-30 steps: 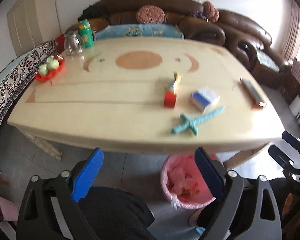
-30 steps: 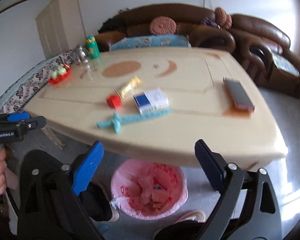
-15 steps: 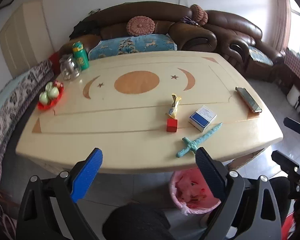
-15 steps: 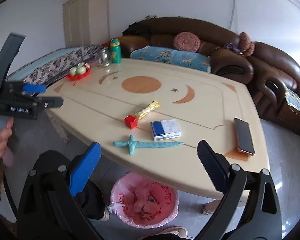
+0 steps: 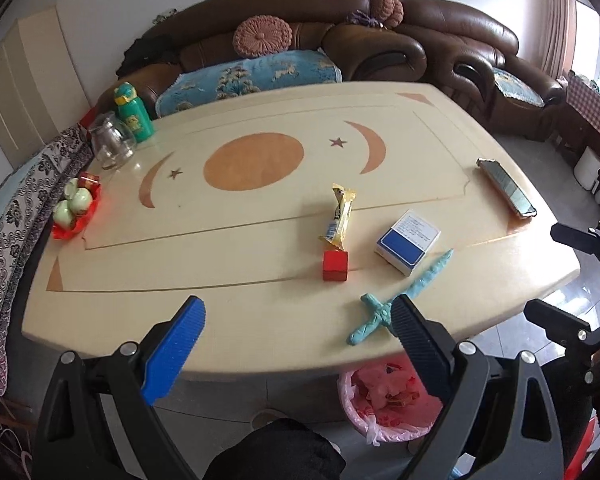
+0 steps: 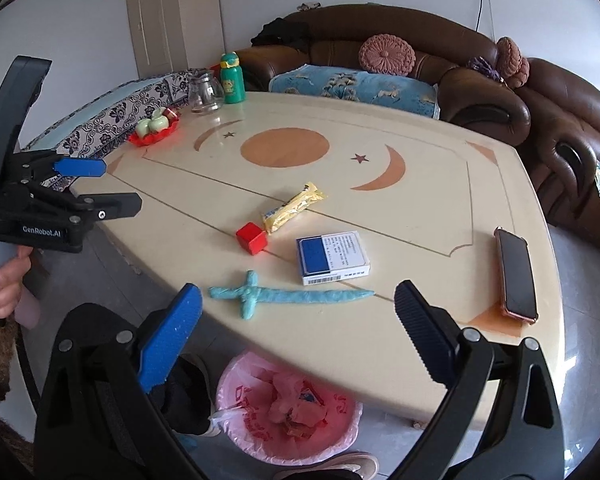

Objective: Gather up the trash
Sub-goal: 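Reach the left tool to the red block while the right tool reaches the blue-and-white box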

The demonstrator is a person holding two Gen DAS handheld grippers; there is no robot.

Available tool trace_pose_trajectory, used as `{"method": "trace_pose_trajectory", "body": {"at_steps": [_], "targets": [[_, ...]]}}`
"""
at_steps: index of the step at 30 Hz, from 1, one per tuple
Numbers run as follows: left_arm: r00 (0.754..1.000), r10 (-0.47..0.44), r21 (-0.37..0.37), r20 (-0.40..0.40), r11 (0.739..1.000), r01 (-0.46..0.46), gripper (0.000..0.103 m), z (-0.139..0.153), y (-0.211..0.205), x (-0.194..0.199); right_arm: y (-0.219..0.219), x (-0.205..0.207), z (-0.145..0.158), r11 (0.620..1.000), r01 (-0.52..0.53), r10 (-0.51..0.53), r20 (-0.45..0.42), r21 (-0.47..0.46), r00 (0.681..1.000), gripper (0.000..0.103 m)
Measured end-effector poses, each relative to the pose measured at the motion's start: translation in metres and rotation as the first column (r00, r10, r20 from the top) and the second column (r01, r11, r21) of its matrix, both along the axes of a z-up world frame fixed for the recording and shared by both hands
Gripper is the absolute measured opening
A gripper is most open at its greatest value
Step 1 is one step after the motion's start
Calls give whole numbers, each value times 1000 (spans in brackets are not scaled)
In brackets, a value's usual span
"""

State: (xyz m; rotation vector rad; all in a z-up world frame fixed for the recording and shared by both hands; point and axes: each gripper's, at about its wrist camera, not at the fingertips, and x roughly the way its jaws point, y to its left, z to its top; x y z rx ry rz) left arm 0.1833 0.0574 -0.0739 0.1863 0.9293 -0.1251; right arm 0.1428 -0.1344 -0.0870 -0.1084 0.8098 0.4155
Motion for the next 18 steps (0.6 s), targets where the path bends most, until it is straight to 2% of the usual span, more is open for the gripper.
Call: {"method": "trace_pose_trajectory", "body": {"at_steps": [8,18], "targets": [[999,4,41,-52,999,-2,92,-34,-13,41,-3,48,-30,1000,-6,7,-95,5,995,95],[992,11,59,-127,998,-4,92,-78,-19,84,6,95,-71,999,-31,28,-186,-15,982,95]]}}
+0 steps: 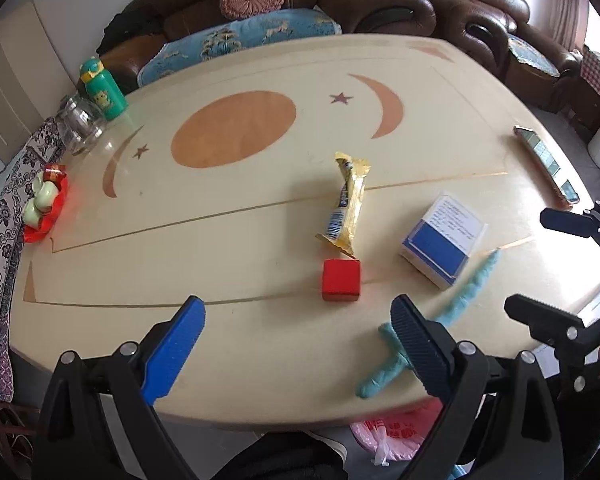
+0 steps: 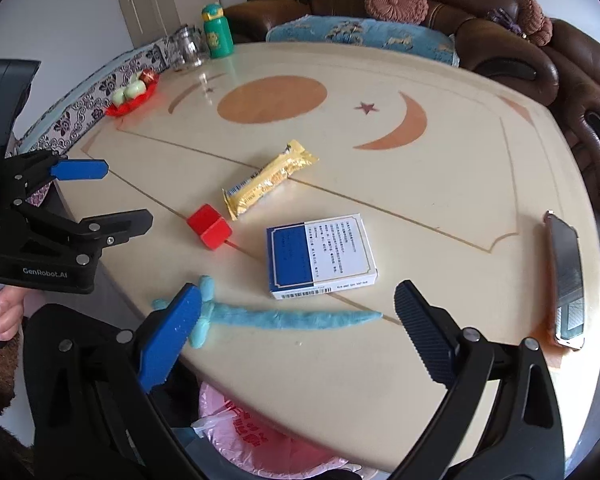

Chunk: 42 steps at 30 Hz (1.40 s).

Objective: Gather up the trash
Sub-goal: 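Reach the left tool to the red block while the right tool reaches the blue-and-white box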

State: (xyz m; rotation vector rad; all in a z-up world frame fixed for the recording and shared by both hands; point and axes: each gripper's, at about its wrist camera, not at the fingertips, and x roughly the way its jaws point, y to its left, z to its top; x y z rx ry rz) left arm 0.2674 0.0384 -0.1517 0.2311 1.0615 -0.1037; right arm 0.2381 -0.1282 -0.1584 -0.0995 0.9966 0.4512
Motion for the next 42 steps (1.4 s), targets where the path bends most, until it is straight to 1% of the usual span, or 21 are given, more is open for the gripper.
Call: {"method": "trace_pose_trajectory", "body": {"at_steps": [3,9,15,19,28,31,33,36,42], "targets": [[1000,-3,-2,-21,1000,3,92,-11,0,10,2,10,-12,1000,-10,10,-26,-5,1000,95],[997,-68,36,-23,997,69,92,-25,-11,20,4,28,-29,1000,-23,22,-61,-10,998,95],[993,-101,8,-63,995,102,92,-40,-14,34,7,41,-46,1000,-26,25,-92,-17,995,95],[991,-108,13,-75,994,109,91,-49,-16,39,4,46,-54,1000,-20,18,-104,-24,994,95],[988,-111,2,-111,994,112,84,-62,-20,45,2,53,-68,999,-19,14,-117,-43,993,95],[986,-110,-1,-122,994,111,79,-66,-21,47,4,53,-69,999,-20,14,-109,-48,994,95],[986,-104,0,-134,994,105,73,-70,-20,49,7,54,-70,998,-20,14,-104,-60,995,95],[985,-100,4,-141,995,102,67,-73,-19,50,9,53,-71,997,-22,15,-90,-76,996,95],[983,-109,5,-145,994,111,67,-76,-20,52,11,54,-73,995,-22,15,-69,-98,997,95]]}}
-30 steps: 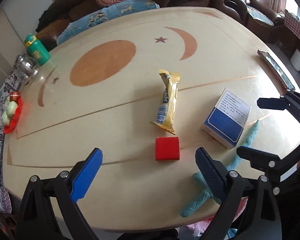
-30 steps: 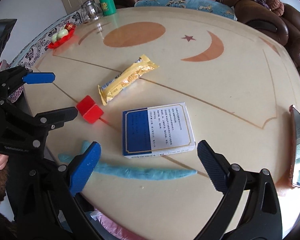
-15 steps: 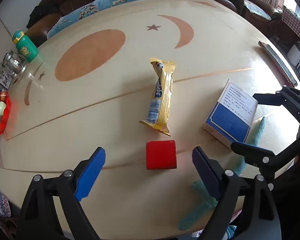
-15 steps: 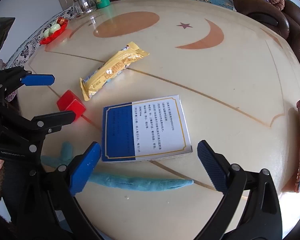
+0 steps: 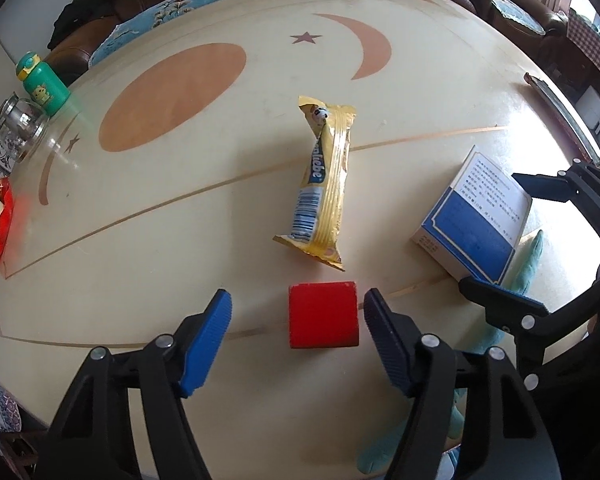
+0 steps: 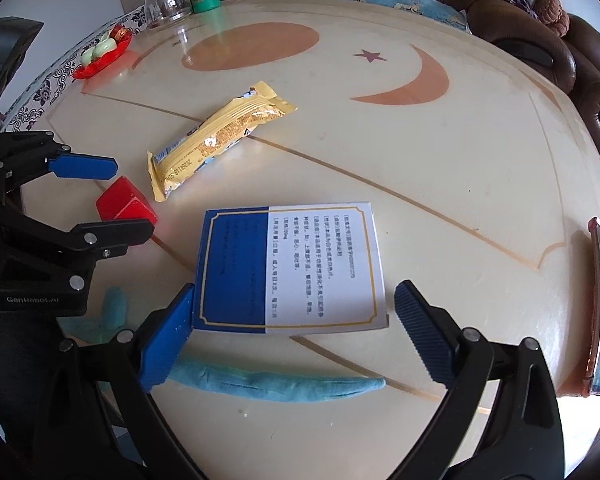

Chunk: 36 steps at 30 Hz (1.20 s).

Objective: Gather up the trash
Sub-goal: 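Reach the left tool to the red block while the right tool reaches the blue-and-white box, then close the left tool on the red block while the right tool grips the box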

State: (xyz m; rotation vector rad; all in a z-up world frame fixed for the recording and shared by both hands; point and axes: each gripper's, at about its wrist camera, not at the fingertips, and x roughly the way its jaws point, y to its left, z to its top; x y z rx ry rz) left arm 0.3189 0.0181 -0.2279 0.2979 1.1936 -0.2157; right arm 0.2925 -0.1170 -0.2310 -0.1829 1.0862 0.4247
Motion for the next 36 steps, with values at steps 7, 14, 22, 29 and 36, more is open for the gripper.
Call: {"method": "trace_pose_trajectory", "body": {"at_steps": [7,14,22,29,36], "targets": [[1000,-4,-4,-8,1000,4,67,-4,0,5,3,2,-1,1000,3,-2,15,-5,1000,95],[999,-16,-46,-30,999,15,47,-4,2,6,6,-1,-1,1000,-2,3,38,-28,999,87],[999,-25,-41,-21,999,24,31,-2,-2,4,5,0,-1,1000,4,-3,49,-29,999,85],[1000,-24,-55,3,998,24,30,3,1,2,6,0,2,999,12,-10,69,-30,998,85],[999,0,-78,33,997,2,30,15,7,-1,7,0,5,1000,24,-22,81,-20,996,85]]}}
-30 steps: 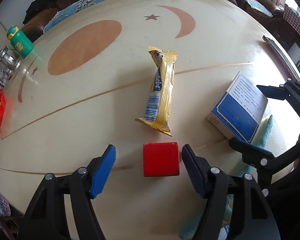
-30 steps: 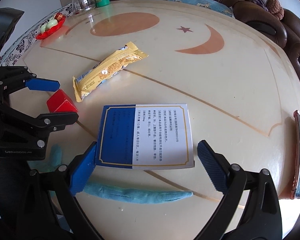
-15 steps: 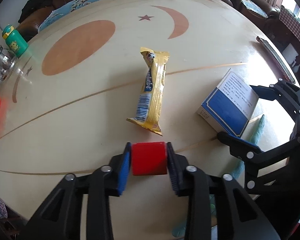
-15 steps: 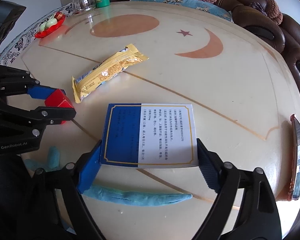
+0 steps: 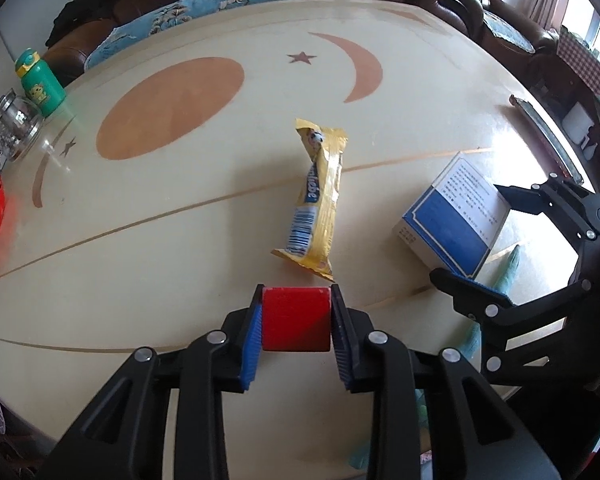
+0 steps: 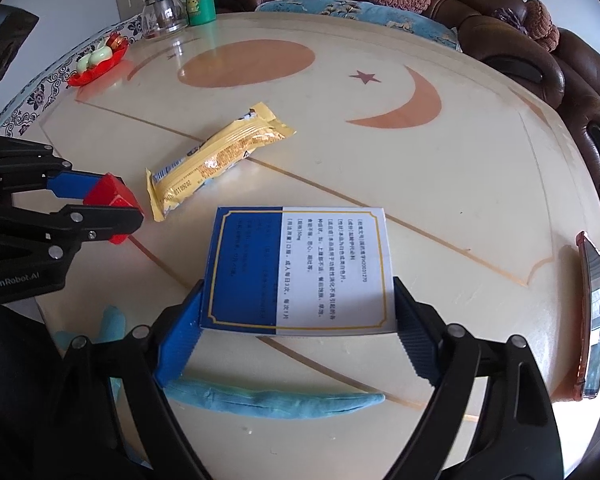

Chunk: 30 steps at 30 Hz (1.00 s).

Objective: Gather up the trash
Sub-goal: 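Close the left tool on the red block while the right tool grips the box, then lift the red block and box and carry both over the pink bin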

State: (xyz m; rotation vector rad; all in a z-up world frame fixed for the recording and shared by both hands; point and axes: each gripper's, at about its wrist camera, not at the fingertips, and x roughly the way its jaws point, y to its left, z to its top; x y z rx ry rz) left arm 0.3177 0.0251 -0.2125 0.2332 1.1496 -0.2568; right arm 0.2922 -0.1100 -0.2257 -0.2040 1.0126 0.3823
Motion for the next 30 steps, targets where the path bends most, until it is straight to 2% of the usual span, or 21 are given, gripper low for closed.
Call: {"method": "trace_pose_trajectory", "body": {"at_steps": [7,15,22,30], "targets": [[999,29,0,34,1000,-29,30,16,5,-9,-2,-5,17,1000,18,-18,24,6,1000,85],[995,29,-6,93,1000,-28,30,52,3,-37,-4,-31,59,999,31,-31,85,8,996,85],[987,32,-22,159,999,-29,30,96,4,-83,-7,-75,106,999,51,-52,153,12,987,85],[977,22,-35,214,999,-15,30,132,2,-141,-5,-134,145,998,59,-61,214,17,975,85]]}}
